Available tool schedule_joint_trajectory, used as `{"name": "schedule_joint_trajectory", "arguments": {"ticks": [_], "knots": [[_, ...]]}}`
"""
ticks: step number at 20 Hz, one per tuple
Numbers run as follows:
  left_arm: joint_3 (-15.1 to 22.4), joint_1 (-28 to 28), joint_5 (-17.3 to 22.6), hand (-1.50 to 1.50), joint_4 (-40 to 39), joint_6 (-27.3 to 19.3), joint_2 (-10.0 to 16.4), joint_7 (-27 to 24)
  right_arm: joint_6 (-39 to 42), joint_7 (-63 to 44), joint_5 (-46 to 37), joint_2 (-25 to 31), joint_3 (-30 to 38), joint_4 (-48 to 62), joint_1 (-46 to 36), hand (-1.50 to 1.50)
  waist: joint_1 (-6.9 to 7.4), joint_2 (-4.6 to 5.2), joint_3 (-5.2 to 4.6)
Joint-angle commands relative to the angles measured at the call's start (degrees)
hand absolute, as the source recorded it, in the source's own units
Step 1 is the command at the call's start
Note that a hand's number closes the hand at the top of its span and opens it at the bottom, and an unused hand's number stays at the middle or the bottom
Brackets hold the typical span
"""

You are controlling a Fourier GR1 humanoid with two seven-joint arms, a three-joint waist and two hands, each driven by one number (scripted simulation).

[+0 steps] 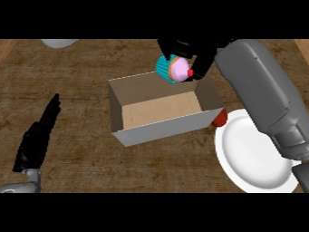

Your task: Pick the cupcake from the plate and place it in the cardboard box

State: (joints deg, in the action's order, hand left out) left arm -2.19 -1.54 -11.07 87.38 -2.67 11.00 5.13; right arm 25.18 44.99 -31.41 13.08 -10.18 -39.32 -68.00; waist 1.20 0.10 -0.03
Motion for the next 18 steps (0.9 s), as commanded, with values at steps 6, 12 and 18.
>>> {"name": "schedule_joint_trajectory", "arguments": {"ticks": [6, 12, 18], "knots": [[0.05, 3.81, 0.02, 0.0, 3.68, 0.51, -0.17, 0.19, 1.43, -4.15, -4.71, -8.54, -6.97, 0.47, 0.83, 1.5, -0.27, -0.08, 0.02], [-0.23, 5.37, -0.25, 0.0, 4.87, 0.49, -0.31, -0.92, 0.54, -8.57, -5.06, -12.96, -7.87, 3.86, 4.22, -1.5, -0.16, -0.05, 0.02], [0.64, -0.64, -0.77, 0.0, 2.49, 0.9, -1.31, 2.51, -3.74, -8.25, 4.68, -13.05, -13.3, 5.47, 6.61, -1.5, 0.75, 0.22, 0.02]]}}
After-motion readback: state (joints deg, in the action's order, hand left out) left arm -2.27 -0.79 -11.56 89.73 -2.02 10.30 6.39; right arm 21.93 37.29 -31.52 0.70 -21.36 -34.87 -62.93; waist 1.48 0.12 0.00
